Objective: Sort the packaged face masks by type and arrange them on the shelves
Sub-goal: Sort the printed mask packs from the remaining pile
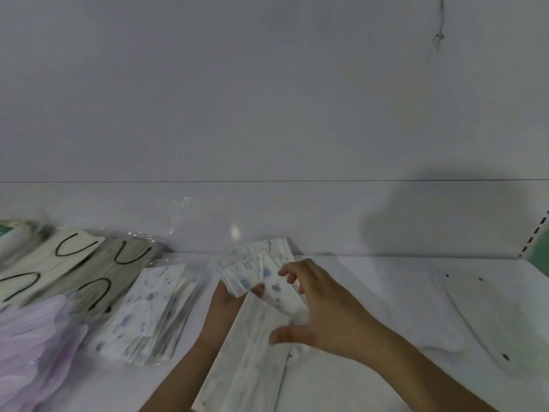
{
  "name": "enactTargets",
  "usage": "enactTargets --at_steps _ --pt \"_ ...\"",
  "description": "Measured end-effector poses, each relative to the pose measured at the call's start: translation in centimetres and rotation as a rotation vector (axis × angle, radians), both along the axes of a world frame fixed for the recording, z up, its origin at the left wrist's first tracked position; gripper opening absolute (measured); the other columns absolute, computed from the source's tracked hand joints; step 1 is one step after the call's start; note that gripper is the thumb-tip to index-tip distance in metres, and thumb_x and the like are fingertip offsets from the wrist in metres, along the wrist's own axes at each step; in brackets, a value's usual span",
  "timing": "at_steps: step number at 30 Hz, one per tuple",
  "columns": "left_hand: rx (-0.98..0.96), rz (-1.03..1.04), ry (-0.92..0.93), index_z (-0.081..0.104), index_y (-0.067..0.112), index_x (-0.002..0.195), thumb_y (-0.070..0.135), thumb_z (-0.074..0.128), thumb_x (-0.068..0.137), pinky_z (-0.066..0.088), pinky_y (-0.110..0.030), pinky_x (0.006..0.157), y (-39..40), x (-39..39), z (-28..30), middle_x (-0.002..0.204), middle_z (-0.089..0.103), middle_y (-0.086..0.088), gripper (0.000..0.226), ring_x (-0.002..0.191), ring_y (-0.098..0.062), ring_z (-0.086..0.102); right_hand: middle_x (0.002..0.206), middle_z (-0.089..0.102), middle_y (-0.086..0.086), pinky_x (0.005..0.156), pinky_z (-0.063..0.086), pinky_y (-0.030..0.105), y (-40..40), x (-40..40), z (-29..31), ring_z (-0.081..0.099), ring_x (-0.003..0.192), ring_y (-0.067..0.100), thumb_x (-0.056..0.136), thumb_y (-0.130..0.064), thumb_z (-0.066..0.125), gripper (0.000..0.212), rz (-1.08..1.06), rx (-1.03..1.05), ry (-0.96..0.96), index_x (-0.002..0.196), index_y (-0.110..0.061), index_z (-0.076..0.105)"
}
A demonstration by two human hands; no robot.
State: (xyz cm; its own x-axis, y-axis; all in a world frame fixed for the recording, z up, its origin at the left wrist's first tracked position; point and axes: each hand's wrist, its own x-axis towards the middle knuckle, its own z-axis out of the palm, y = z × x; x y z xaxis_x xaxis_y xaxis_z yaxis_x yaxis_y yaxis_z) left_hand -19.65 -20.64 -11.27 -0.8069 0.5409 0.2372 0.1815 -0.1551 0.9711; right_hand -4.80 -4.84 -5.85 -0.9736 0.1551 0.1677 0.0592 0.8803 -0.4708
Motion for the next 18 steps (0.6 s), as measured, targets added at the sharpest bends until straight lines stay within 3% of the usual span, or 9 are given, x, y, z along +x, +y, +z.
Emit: enactTargets --at_steps 1,2,4,6,9,11,14,16,18 --pt "-0.174 -0.013 0.01 0.07 0.014 0.108 0.003 0.066 0.091 0.054 -0.026 0.095 1.1 0.3 0.3 0.113 0.071 -0.013 0.021 0.093 -0.01 0.069 0.122 0.041 -0.023 0.087 0.041 0.021 -0.9 -0.3 -0.3 0.042 0.104 -0.001 0.059 -0.076 0.071 0.092 0.037 0.055 0.008 0.134 -0.042 0.03" --pt "-0.197 0.057 -0.015 0.068 0.002 0.099 0.0 0.068 0.09 0.057 -0.02 0.081 0.9 1.2 0.1 0.099 0.071 -0.019 0.009 0.08 -0.008 0.068 0.116 0.047 -0.02 0.084 0.041 0.023 -1.6 -0.7 -0.7 0.044 0.1 0.002 0.062 -0.07 0.074 0.086 0.057 0.084 -0.006 0.132 -0.041 0.034" --pt "-0.199 0.055 -0.021 0.065 -0.006 0.092 0.004 0.07 0.09 0.057 -0.024 0.068 0.5 2.7 0.7 0.085 0.07 -0.019 0.011 0.075 -0.017 0.07 0.092 0.056 -0.017 0.076 0.043 0.025 -1.9 -1.4 -1.7 0.049 0.086 0.004 0.071 -0.055 0.078 0.057 0.064 0.024 -0.007 0.116 -0.041 0.047" --pt "-0.151 0.041 -0.157 0.07 0.002 0.101 0.008 0.07 0.09 0.058 -0.028 0.067 0.5 2.8 0.8 0.092 0.076 -0.011 0.012 0.083 -0.024 0.074 0.079 0.055 -0.017 0.073 0.04 0.025 -0.7 -1.8 -2.2 0.047 0.081 0.002 0.076 -0.042 0.078 0.027 0.05 -0.04 0.099 0.089 -0.041 0.054" --pt "-0.082 0.07 -0.297 0.07 0.012 0.105 0.004 0.073 0.087 0.056 -0.022 0.058 0.8 3.2 1.6 0.097 0.077 -0.013 0.02 0.075 -0.014 0.076 0.093 0.055 -0.02 0.084 0.042 0.021 1.5 -1.4 -0.9 0.053 0.096 0.003 0.077 -0.025 0.078 0.029 -0.029 -0.096 0.418 0.077 -0.036 0.052" --pt "0.076 0.038 -0.437 0.068 0.006 0.106 0.002 0.067 0.089 0.061 -0.034 0.065 0.8 3.6 1.9 0.097 0.076 -0.019 0.018 0.079 -0.022 0.076 0.101 0.061 -0.013 0.082 0.045 0.014 2.0 -0.6 0.3 0.06 0.098 0.005 0.08 -0.007 0.075 0.028 -0.097 -0.14 0.672 0.081 -0.024 0.054" --pt "0.121 0.063 -0.628 0.062 0.004 0.125 0.0 0.062 0.093 0.059 -0.054 0.083 0.7 3.2 1.2 0.109 0.075 -0.02 0.032 0.098 -0.038 0.073 0.102 0.067 -0.003 0.07 0.048 0.015 1.6 0.6 1.2 0.06 0.089 0.007 0.082 0.0 0.066 0.023 -0.203 0.083 0.953 0.084 -0.018 0.053" --pt "0.157 0.092 -0.703 0.061 0.005 0.129 0.007 0.062 0.095 0.058 -0.054 0.085 0.7 3.1 1.4 0.112 0.074 -0.02 0.034 0.1 -0.039 0.073 0.104 0.069 -0.001 0.073 0.049 0.02 1.3 0.4 0.6 0.06 0.093 0.011 0.08 -0.003 0.065 0.015 -0.079 0.272 0.939 0.082 -0.016 0.057" --pt "0.227 0.025 -0.775 0.063 0.007 0.128 0.035 0.059 0.096 0.056 -0.051 0.091 0.6 3.0 2.3 0.117 0.073 -0.018 0.042 0.104 -0.035 0.072 0.111 0.067 -0.009 0.088 0.048 0.026 1.0 -0.7 -1.1 0.058 0.104 0.009 0.083 -0.009 0.06 0.011 0.166 0.339 0.705 0.083 -0.02 0.058"
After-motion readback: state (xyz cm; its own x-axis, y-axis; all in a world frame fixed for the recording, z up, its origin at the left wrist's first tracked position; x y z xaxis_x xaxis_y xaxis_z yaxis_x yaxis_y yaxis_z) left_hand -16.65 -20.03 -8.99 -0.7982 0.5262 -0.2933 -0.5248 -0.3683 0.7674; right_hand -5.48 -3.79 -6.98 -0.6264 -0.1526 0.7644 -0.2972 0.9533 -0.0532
